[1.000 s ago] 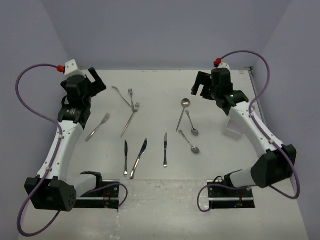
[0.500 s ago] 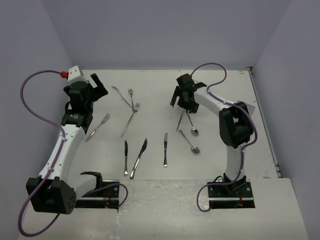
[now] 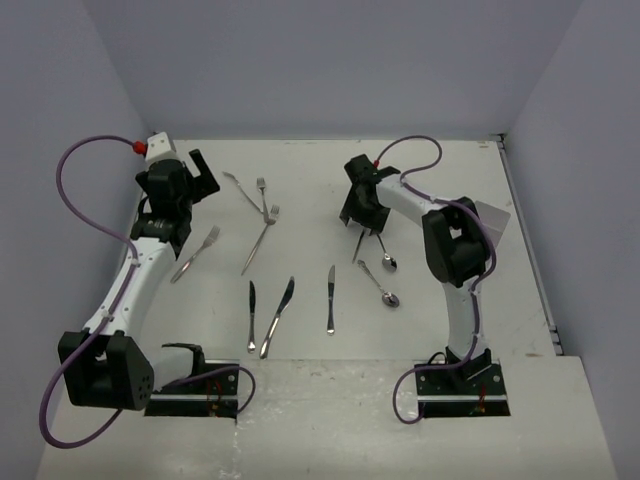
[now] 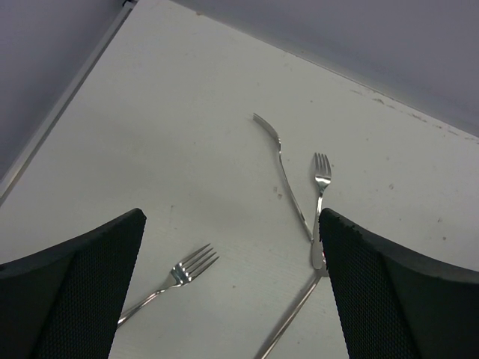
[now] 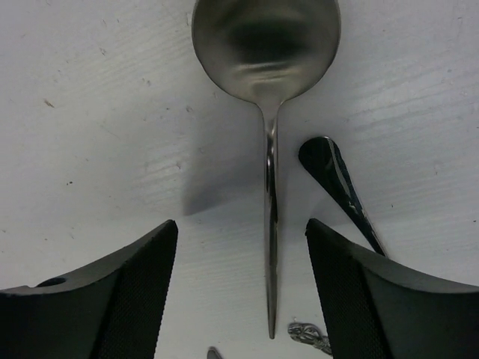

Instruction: Sort the eating utensils into containers

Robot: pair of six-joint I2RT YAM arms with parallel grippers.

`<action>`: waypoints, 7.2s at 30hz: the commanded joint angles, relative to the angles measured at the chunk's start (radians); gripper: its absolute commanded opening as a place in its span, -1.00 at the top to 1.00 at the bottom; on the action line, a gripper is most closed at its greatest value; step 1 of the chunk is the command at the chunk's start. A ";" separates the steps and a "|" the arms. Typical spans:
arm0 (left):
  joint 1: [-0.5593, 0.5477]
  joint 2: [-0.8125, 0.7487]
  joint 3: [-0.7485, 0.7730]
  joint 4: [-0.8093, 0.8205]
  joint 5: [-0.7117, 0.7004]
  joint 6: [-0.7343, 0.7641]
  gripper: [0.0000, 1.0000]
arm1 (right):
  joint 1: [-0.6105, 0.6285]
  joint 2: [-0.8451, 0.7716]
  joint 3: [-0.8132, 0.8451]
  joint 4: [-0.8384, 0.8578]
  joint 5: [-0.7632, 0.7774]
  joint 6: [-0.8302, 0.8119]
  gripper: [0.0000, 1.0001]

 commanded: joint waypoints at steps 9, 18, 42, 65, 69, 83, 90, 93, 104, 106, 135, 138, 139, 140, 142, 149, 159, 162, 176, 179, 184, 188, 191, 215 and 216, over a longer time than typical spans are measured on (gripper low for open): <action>0.006 0.003 0.019 0.027 -0.073 0.037 -1.00 | 0.006 0.034 0.070 -0.044 0.029 0.034 0.42; 0.006 0.003 0.030 0.008 -0.103 0.042 -1.00 | 0.006 0.037 0.079 -0.051 0.038 -0.017 1.00; 0.006 -0.041 0.018 0.006 -0.068 0.043 -1.00 | -0.346 -0.970 -0.826 1.246 0.020 -0.740 1.00; 0.006 -0.024 -0.007 0.052 -0.036 0.066 -1.00 | -0.749 -0.942 -0.987 1.380 -0.603 -1.155 1.00; 0.006 -0.010 0.007 0.040 -0.051 0.068 -1.00 | -0.781 -0.906 -0.986 1.372 -0.619 -1.134 1.00; 0.006 0.017 0.002 0.052 -0.059 0.079 -1.00 | -0.867 -0.912 -1.099 1.371 -0.619 -1.071 0.88; 0.006 0.026 -0.002 0.053 -0.019 0.086 -1.00 | -0.880 -0.927 -1.119 1.374 -0.594 -1.041 0.80; 0.006 0.034 -0.004 0.052 0.011 0.086 -1.00 | -0.880 -0.961 -1.116 1.360 -0.582 -1.017 0.64; 0.006 0.048 -0.004 0.044 0.097 0.069 -1.00 | -0.879 -1.187 -1.072 1.192 -0.553 -0.926 -0.98; 0.006 0.053 -0.007 0.047 0.114 0.060 -1.00 | -0.879 -1.243 -1.001 1.063 -0.597 -0.870 -0.98; -0.257 0.479 0.084 -0.144 0.151 0.174 -0.98 | -0.020 -0.894 -0.671 0.479 -0.056 -0.626 -0.98; -0.257 0.539 0.071 -0.103 0.168 0.209 -0.87 | -0.018 -0.909 -0.688 0.479 -0.031 -0.606 -0.98; -0.258 0.568 0.070 -0.095 0.165 0.212 -0.83 | -0.018 -0.912 -0.693 0.479 -0.013 -0.598 -0.98; -0.258 0.579 0.070 -0.089 0.168 0.212 -0.72 | -0.018 -0.917 -0.700 0.483 -0.010 -0.584 -0.98; -0.257 0.596 0.062 -0.052 0.183 0.214 -0.57 | -0.018 -0.921 -0.705 0.486 0.000 -0.569 -0.98; -0.257 0.614 0.055 -0.025 0.235 0.232 0.86 | -0.020 -0.958 -0.722 0.513 0.062 -0.488 -0.98; -0.324 0.303 -0.102 0.210 0.492 0.312 1.00 | -0.037 -0.944 -0.677 0.574 -0.205 -0.466 -0.98; -0.379 0.220 -0.107 0.263 0.530 0.304 1.00 | -0.038 -0.974 -0.740 0.711 -0.356 -0.433 -0.98; -0.645 0.201 -0.015 0.465 0.516 0.212 1.00 | 0.038 -0.935 -0.789 1.058 -0.453 -0.167 -0.67; -0.662 0.211 -0.005 0.478 0.489 0.191 1.00 | 0.046 -0.946 -0.799 1.041 -0.384 -0.153 -0.45; -0.675 0.209 -0.004 0.495 0.381 0.148 1.00 | 0.052 -0.966 -0.835 1.004 -0.280 -0.121 -0.40; -0.679 0.217 0.005 0.529 0.394 0.126 1.00 | 0.057 -0.957 -0.834 1.027 -0.278 -0.115 -0.02; -0.688 0.237 0.021 0.532 0.426 0.140 1.00 | 0.064 -0.932 -0.816 1.044 -0.283 -0.127 0.14; -0.692 0.067 -0.053 0.406 0.276 0.256 -1.00 | -0.314 -1.199 -0.895 0.987 0.088 -0.596 1.00; -0.691 0.063 -0.070 0.405 0.244 0.261 -1.00 | -0.346 -1.213 -0.926 1.030 0.111 -0.714 1.00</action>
